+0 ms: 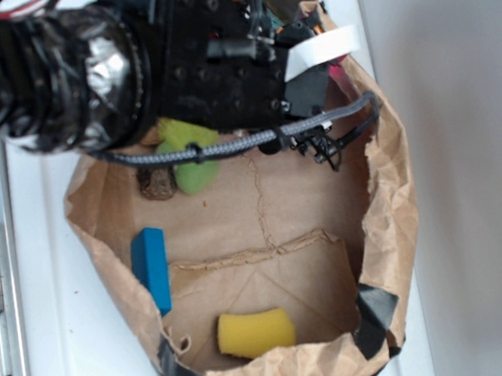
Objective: Grab the blue cloth.
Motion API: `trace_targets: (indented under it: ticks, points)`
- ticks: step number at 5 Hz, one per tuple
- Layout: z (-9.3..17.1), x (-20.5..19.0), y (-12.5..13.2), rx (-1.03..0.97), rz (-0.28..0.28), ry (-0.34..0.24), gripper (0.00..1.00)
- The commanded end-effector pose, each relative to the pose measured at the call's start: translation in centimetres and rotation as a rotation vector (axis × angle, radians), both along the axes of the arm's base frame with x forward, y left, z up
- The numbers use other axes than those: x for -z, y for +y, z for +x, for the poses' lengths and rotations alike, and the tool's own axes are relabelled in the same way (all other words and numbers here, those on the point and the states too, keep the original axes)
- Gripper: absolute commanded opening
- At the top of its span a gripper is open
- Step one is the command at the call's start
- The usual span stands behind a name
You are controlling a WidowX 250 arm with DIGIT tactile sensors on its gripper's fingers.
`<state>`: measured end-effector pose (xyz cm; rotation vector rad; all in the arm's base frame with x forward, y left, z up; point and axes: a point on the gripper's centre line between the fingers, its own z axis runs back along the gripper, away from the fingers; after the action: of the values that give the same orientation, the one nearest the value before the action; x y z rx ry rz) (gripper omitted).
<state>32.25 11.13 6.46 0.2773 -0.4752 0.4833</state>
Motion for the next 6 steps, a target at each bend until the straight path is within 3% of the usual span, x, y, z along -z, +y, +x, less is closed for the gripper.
trace_targets:
  ticks: [1, 3, 4, 5, 6]
  points:
    - [1.6, -0.9, 0.4, -0.013, 0.045, -0.042, 1.0]
    - [2.7, 0.7, 0.4, -0.05, 0.099, -0.066, 1.0]
    - [2.8, 0.8, 0.2, -0.046, 0.085, -0.071, 0.54]
    - [2.6, 0.6, 0.1, -0.037, 0.07, -0.071, 0.0]
    - [2.5, 0.5, 0.0, -0.025, 0.072, -0.067, 0.0]
